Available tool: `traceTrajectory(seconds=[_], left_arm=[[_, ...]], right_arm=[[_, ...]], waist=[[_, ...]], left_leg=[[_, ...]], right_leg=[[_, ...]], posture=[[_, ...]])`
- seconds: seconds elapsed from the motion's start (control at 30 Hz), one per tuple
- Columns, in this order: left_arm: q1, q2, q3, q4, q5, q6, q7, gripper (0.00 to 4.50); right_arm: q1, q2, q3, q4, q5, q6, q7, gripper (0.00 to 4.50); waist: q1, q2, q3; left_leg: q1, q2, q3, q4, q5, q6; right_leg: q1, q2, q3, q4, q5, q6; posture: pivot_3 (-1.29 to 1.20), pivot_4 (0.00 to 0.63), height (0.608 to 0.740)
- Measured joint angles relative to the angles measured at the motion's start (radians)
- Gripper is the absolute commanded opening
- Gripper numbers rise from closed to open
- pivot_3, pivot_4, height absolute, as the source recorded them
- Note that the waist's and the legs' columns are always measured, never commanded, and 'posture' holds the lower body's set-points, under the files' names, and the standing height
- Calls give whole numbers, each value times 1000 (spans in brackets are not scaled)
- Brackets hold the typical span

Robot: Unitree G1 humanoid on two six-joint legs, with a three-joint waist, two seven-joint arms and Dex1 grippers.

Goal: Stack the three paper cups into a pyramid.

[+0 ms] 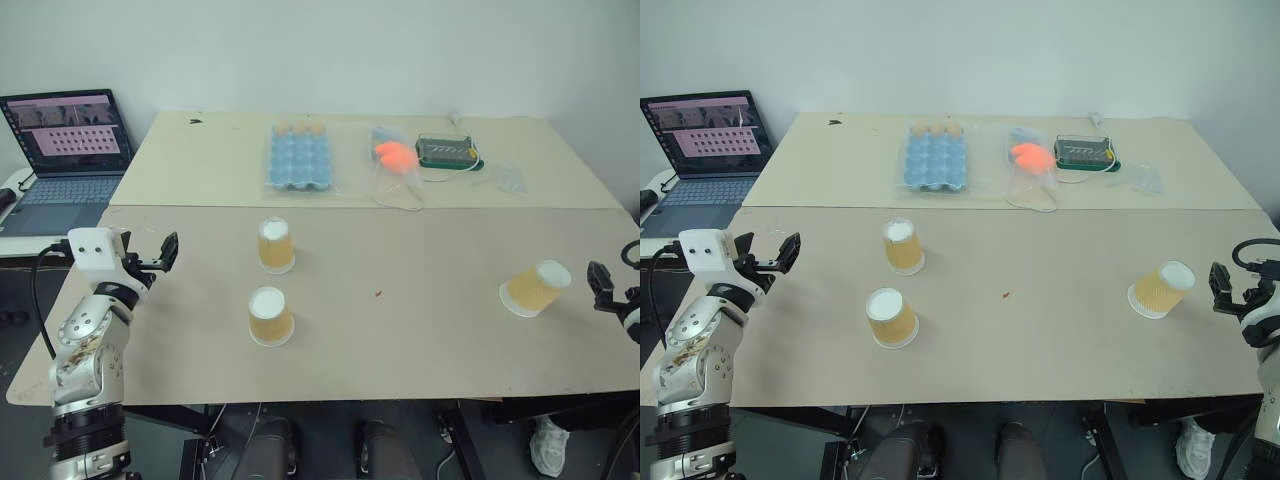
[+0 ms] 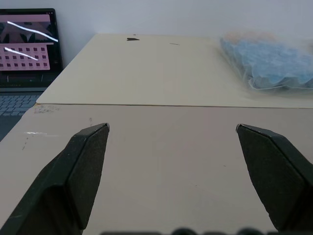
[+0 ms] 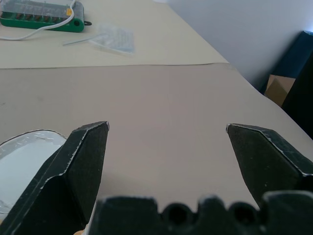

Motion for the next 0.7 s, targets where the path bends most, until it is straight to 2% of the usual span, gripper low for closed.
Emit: traceTrajectory(seconds=[0.1, 0.17, 0.37, 0.53, 0.6, 0.7], left_arm=[[5, 5, -1, -4, -6, 4, -13, 4428], [28, 36, -8, -40, -55, 42, -79, 4428], [79, 170, 12, -267, -312, 252, -252, 4428], [154, 303, 13, -412, -528, 422, -397, 4428], [161, 348, 13, -430, -559, 447, -439, 4428], [158, 402, -8, -436, -578, 466, -507, 4428]], right_arm=[[-2, 0, 3, 0, -1, 0, -1, 4500], [-12, 0, 17, 0, -1, 0, 1, 4500], [-141, -83, 45, -123, 162, 52, 152, 4500], [-218, -207, 104, -320, 452, 155, 410, 4500], [-219, -234, 137, -387, 546, 181, 496, 4500], [-215, -273, 224, -473, 641, 197, 625, 4500]], waist=[[0, 0, 0], [-4, 0, 0], [-11, 8, 4], [-11, 6, 5], [-6, 7, 5], [0, 7, 5]], left_leg=[[0, 0, 0, 0, 0, 0], [0, 0, 0, 0, 0, 0], [0, 2, 1, 0, 1, 1], [0, 7, 1, 0, 3, 5], [0, 7, 1, 0, 3, 5], [0, 6, 1, 0, 0, 0]], right_leg=[[0, 0, 0, 0, 0, 0], [-1, 0, 1, 0, 0, -1], [-1, 1, 1, 0, -1, -2], [-1, 5, -1, 0, -3, -5], [-1, 5, -1, -1, -5, -8], [-1, 3, -1, -1, -8, -4]], posture=[[0, 150, 716], [0, 150, 716], [0, 150, 716], [0, 150, 716], [0, 150, 716], [0, 150, 716]])
